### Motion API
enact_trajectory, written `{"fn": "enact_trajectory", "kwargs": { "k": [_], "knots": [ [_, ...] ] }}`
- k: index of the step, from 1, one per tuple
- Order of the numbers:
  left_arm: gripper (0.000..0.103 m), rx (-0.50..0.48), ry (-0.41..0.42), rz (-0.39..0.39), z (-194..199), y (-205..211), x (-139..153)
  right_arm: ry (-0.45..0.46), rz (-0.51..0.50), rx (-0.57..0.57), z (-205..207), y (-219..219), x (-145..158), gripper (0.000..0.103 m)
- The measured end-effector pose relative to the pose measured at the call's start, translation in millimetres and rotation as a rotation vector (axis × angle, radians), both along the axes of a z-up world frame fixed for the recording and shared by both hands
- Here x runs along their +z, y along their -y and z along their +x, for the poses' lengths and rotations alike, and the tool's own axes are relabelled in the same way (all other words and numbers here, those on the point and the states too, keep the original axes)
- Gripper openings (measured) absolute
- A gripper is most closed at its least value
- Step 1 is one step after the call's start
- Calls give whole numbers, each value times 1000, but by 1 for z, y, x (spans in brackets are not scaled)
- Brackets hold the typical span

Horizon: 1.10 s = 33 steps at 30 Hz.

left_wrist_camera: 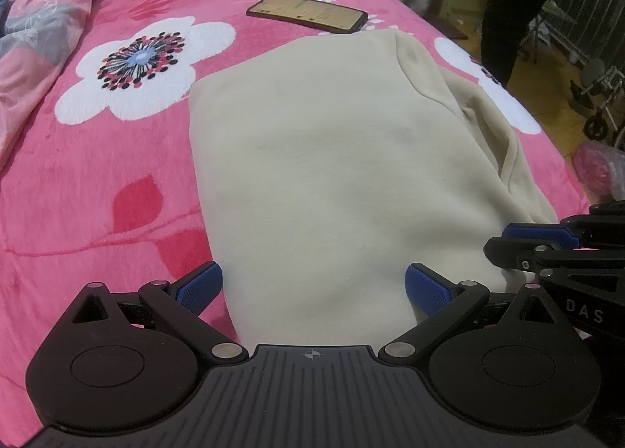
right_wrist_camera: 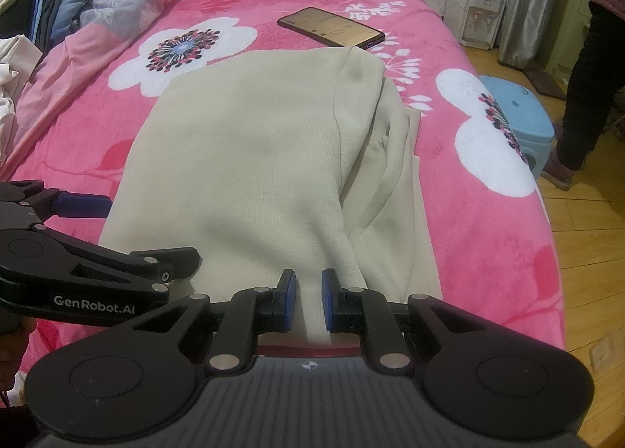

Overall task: Fold clothes
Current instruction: 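Close the left gripper on the hoodie end while the right gripper holds it, then lift the folded beige hoodie with both grippers and carry it toward the towel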

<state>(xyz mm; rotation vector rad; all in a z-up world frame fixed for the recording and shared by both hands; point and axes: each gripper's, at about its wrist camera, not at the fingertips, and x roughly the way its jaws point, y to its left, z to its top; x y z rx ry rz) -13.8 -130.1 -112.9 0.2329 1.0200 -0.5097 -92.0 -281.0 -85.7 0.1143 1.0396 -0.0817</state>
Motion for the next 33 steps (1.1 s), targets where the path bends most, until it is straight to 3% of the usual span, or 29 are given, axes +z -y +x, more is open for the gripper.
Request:
{"fn": "enact_trajectory", "kwargs": {
  "k": [14, 16, 19, 22, 24, 25, 27, 30, 33],
  "knots": [
    [102, -4, 6, 1, 0, 1, 0, 0, 2, 0, 0, 1, 0, 15],
    [102, -10, 8, -12, 1, -1, 0, 4, 12, -3, -1, 2, 1, 15],
    [102, -30, 47, -92, 4, -16, 8, 30, 75, -12, -4, 11, 5, 17],
    [103, -1, 148, -191, 10, -40, 20, 158, 260, -32, -17, 42, 20, 27],
    [103, 29, 158, -235, 21, -53, 22, 228, 318, -77, -23, 68, 27, 47],
    [103, 43, 161, -257, 26, -59, 23, 239, 327, -111, -23, 80, 28, 51],
    [103, 58, 26, -351, 44, -68, 13, 249, 434, -165, -17, 112, 16, 65],
    [101, 104, -189, -504, 68, -80, -9, 226, 625, -231, -4, 153, -12, 70],
    [101, 129, -275, -556, 76, -84, -27, 191, 735, -267, 10, 179, -41, 75]
  ]
}}
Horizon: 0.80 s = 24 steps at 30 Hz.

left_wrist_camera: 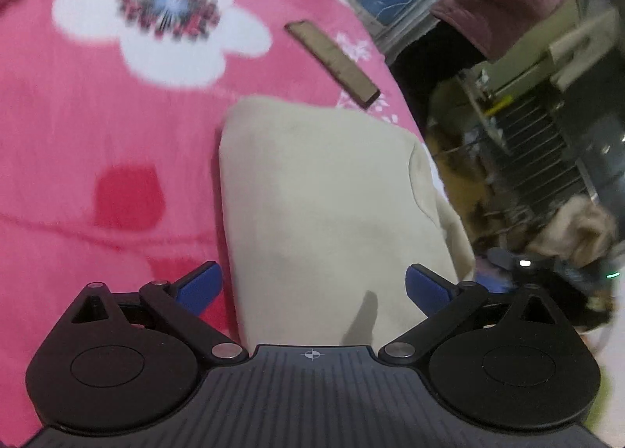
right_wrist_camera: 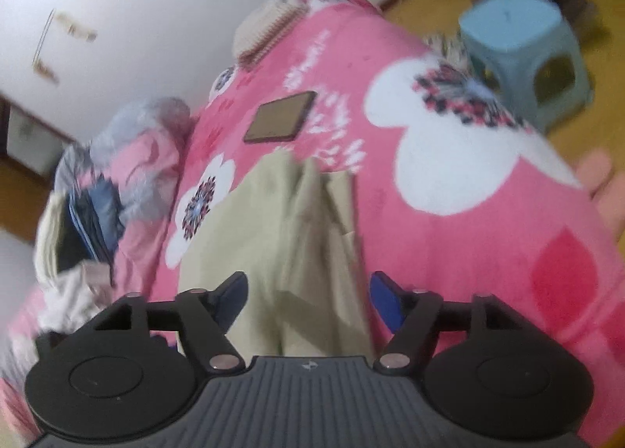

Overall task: Fold clothes
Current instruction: 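Lift the folded beige hoodie with both grippers and carry it toward the towel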

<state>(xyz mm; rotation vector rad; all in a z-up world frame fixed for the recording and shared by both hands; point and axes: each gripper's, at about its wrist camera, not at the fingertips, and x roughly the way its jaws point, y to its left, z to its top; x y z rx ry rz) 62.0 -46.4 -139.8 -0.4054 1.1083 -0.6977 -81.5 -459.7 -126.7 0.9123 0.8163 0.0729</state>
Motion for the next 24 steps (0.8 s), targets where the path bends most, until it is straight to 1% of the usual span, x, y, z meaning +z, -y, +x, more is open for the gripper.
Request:
{"fn": "enact_trajectory", "kwargs": {
  "k": [2, 3, 4, 6, 8, 12, 16, 17, 18, 19, 20, 21, 24],
  "knots": [
    [101, -11, -19, -10, 3, 1, -8, -22, 74, 8, 9, 7, -19, 76],
    [102, -21, -17, -13, 4, 2, -11, -21, 110, 22, 13, 9, -25, 78],
    [102, -30, -16, -16, 4, 3, -14, -13, 135, 50, 19, 8, -29, 80],
    [102, -57, -3, -25, 9, 8, -13, 5, 166, 108, 29, 4, -33, 91],
    [102, -75, -2, -34, 14, 14, -15, 25, 199, 187, 43, -2, -34, 92],
    [103, -79, 2, -44, 20, 25, -20, 15, 177, 302, 72, -20, -34, 97],
    [103, -57, 22, -54, 18, 29, -21, 29, 152, 357, 86, -34, -32, 98],
    [102, -54, 27, -57, 15, 29, -19, 27, 126, 365, 86, -37, -29, 92],
    [102, -51, 30, -61, 14, 28, -16, 21, 98, 372, 85, -40, -25, 84],
    [101, -50, 33, -66, 13, 27, -13, 13, 69, 376, 84, -42, -21, 78],
    [100, -49, 34, -70, 13, 27, -11, 3, 35, 379, 83, -45, -16, 65],
    [100, -47, 34, -73, 14, 28, -8, -4, 9, 381, 83, -45, -13, 54],
    [99, -66, 51, -83, 16, 32, 3, 17, -59, 403, 80, -53, 2, 46]
  ]
}}
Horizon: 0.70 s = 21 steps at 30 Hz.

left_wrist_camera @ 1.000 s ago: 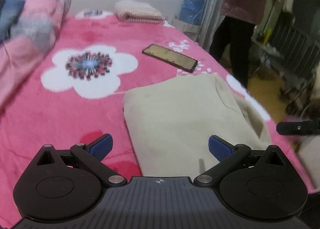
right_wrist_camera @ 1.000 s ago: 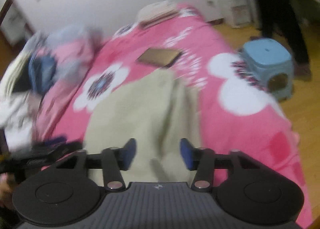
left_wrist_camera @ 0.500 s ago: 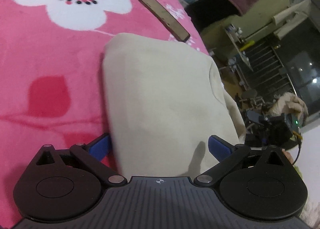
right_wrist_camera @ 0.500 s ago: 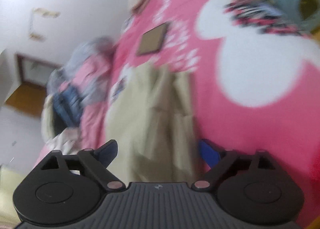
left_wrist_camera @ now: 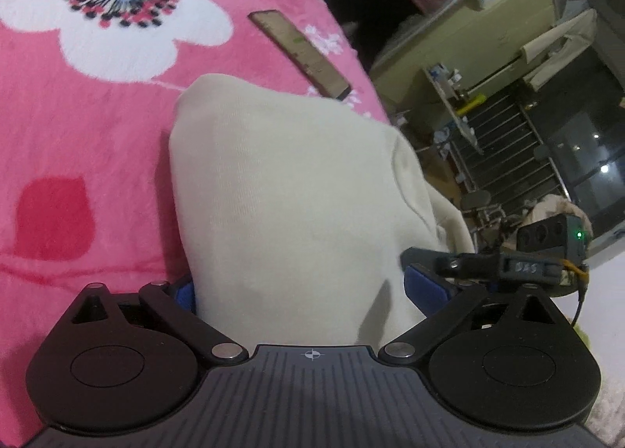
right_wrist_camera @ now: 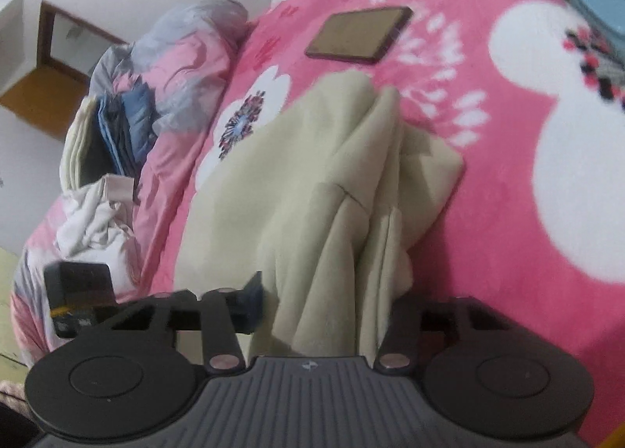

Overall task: Fold clothes
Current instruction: 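Lift the folded beige hoodie with both grippers and carry it toward the towel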

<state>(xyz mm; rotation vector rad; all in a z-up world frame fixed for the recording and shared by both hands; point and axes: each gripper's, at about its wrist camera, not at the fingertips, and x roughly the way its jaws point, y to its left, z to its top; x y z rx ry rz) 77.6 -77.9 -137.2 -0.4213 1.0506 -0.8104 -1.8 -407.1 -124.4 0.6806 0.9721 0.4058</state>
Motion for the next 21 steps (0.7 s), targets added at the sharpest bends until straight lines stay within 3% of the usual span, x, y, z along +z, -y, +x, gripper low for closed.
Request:
{"fn": "enact_trajectory", "kwargs": {
  "k": [5, 9, 15, 18, 21],
  "knots": [
    [98, -36, 25, -37, 13, 8, 24, 79, -31, 8, -4, -1, 29, 43],
    [97, -96, 75, -42, 45, 31, 57, 154, -31, -48, 2, 15, 55, 42],
    [97, -321, 193, -7, 107, 110, 138, 301, -66, -203, 6, 62, 131, 42],
    [97, -417, 208, -25, 126, 151, 180, 340, -97, -282, -1, 85, 172, 42],
    [97, -453, 202, -58, 133, 177, 213, 346, -125, -341, -11, 104, 213, 42]
  ]
}}
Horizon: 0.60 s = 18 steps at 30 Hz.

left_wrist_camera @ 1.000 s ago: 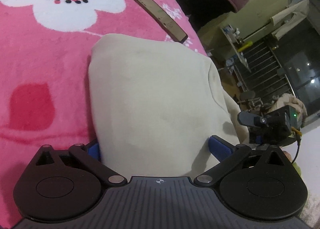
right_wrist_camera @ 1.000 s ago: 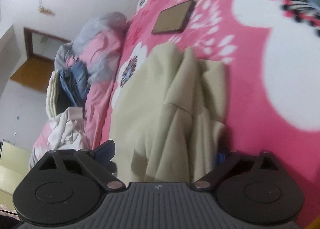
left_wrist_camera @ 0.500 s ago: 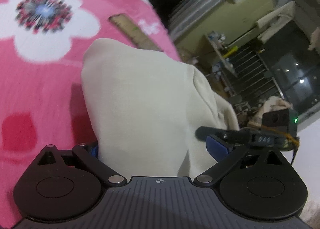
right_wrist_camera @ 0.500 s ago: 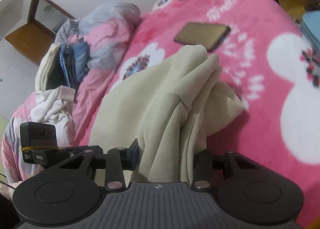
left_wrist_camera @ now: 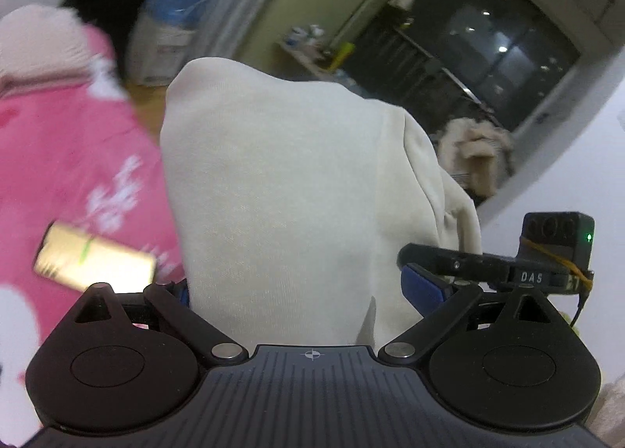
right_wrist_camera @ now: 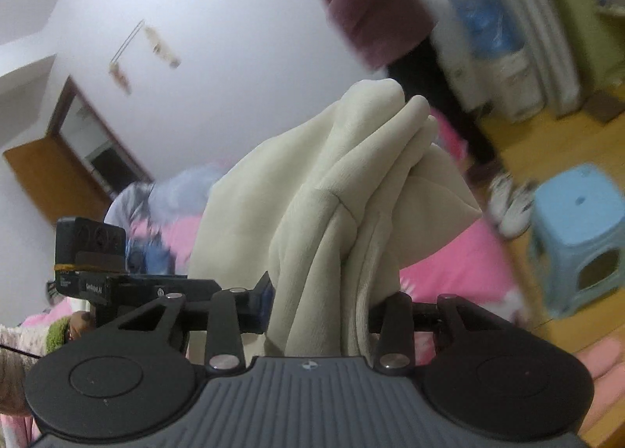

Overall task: Fold clothes
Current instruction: 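Lift the folded beige hoodie with both grippers and carry it toward the towel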

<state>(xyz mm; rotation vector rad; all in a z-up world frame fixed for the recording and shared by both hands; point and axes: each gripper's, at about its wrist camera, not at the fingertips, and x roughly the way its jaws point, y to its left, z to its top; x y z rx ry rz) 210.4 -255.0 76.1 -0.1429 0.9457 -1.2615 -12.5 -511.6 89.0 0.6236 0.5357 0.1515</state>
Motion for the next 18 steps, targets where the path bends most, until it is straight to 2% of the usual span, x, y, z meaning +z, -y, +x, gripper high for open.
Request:
{"fn": "enact_trajectory", "kwargs": {
  "k": [4, 9, 13, 18],
  "knots": [
    [97, 13, -24, -2, 9, 9, 37, -16, 2, -20, 8, 16, 47, 42],
    [97, 74, -19, 8, 39, -6, 65, -49, 4, 26, 57, 14, 84, 41],
    [97, 46, -25, -22, 91, -24, 69, -80, -29, 6, 107, -14, 104, 41],
    [97, 41, -94, -19, 167, -56, 63, -165, -37, -54, 186, -60, 112, 41]
  ]
}}
